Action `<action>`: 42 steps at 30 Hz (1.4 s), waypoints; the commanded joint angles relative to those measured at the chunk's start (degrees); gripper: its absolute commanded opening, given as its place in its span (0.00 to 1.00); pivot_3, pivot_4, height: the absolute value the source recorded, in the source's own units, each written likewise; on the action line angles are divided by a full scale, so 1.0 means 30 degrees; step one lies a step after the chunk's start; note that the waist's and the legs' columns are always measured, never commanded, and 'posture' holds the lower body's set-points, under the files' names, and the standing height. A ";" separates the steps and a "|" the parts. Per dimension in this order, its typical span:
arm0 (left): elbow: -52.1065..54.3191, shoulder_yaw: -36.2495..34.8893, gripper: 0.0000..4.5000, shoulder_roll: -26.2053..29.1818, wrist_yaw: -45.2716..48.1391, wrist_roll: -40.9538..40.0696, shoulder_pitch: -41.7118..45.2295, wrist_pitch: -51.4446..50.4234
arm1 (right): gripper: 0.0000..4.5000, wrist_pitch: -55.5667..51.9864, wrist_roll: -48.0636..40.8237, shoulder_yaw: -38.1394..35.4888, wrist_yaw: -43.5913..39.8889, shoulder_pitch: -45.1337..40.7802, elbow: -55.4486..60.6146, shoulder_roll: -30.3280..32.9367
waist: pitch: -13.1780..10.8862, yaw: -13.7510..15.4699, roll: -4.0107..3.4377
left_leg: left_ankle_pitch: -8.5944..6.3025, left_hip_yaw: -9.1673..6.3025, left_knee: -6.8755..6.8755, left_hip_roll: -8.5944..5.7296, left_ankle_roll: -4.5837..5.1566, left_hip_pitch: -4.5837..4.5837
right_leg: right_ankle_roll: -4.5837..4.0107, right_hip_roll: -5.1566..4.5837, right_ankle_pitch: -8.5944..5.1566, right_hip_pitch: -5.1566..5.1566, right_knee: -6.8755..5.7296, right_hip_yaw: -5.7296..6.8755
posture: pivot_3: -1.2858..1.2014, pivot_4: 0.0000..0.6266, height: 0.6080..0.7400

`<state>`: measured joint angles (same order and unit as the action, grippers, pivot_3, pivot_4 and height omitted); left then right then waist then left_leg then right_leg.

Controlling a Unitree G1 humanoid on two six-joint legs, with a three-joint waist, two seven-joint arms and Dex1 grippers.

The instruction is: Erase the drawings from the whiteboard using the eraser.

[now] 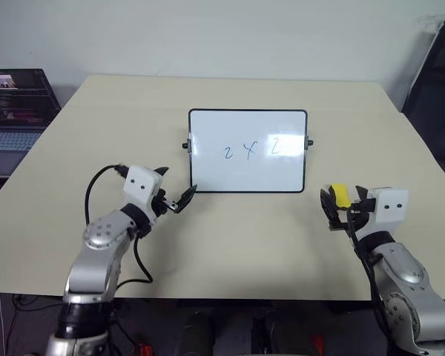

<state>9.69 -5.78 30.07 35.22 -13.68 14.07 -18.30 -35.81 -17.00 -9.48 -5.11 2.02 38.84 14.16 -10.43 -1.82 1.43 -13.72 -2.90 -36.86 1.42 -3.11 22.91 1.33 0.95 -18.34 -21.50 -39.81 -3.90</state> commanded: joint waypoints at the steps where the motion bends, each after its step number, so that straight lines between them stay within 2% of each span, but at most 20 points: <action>1: 0.0500 0.0416 1.00 0.0653 0.1962 -0.1076 0.1364 -0.0079 | 1.00 -0.0732 -0.0811 -0.1236 0.0255 -0.0664 0.0951 0.0000 | -0.0001 0.0007 0.0000 | -0.0001 -0.0002 0.0003 0.0000 0.0000 -0.0002 | -0.0001 -0.0002 0.0000 0.0004 0.0002 -0.0006 | 0.52 0.24 1.00; 8: 0.0147 0.2711 1.00 0.2232 0.7717 -0.2530 0.4035 -0.0224 | 1.00 -0.2659 -0.0545 -0.2073 0.0640 -0.2712 -0.0903 0.0967 | -0.0004 -0.0030 -0.0002 | -0.0001 0.0026 0.0008 -0.0006 0.0002 -0.0007 | -0.0067 0.0003 0.0038 0.0005 0.0011 -0.0007 | 0.52 0.24 1.00; 14: -0.1660 0.4767 1.00 0.2508 1.1217 -0.1794 0.5824 0.1618 | 1.00 -0.5946 -0.0889 -0.1976 0.0062 -0.3165 -0.1578 0.2116 | -0.0006 -0.0052 -0.0004 | -0.0002 0.0043 0.0025 -0.0010 0.0003 0.0013 | -0.0099 0.0014 0.0034 -0.0015 0.0016 -0.0014 | 0.52 0.24 1.00; 19: -0.2555 0.5468 1.00 0.1844 1.1696 -0.1218 0.6436 0.2681 | 1.00 -0.6835 -0.0843 -0.2159 0.0465 -0.4521 -0.3141 0.1682 | -0.0007 -0.0194 -0.0005 | -0.0003 0.0052 0.0017 -0.0006 0.0006 0.0009 | -0.0097 0.0020 0.0033 -0.0018 0.0007 -0.0024 | 0.52 0.24 1.00; 26: -0.3445 0.5617 1.00 0.1071 1.1779 -0.0735 0.6757 0.3602 | 1.00 -0.6082 -0.0232 -0.1713 0.0502 -0.6172 -0.5953 0.1599 | -0.0008 -0.0182 -0.0006 | -0.0003 0.0056 0.0018 -0.0012 0.0008 0.0042 | -0.0101 0.0022 0.0036 -0.0054 0.0006 -0.0028 | 0.52 0.24 1.00; 42: -0.2849 0.5555 1.00 0.1043 1.1654 -0.0410 0.5934 0.4058 | 1.00 -0.3544 0.0662 -0.1476 0.0277 -0.7084 -0.9607 0.1427 | -0.0008 -0.0190 -0.0008 | -0.0004 0.0061 0.0014 -0.0006 0.0010 0.0042 | -0.0103 0.0022 0.0036 -0.0070 -0.0022 -0.0041 | 0.52 0.24 1.00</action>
<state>-0.82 11.09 33.27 70.48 -14.79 31.76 -7.00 -47.91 -15.16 -13.34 -3.85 -18.54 9.22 18.29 -10.45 -2.39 1.41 -13.73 -2.71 -36.82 1.41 -3.08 23.04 1.02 1.02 -18.23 -21.71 -39.88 -4.02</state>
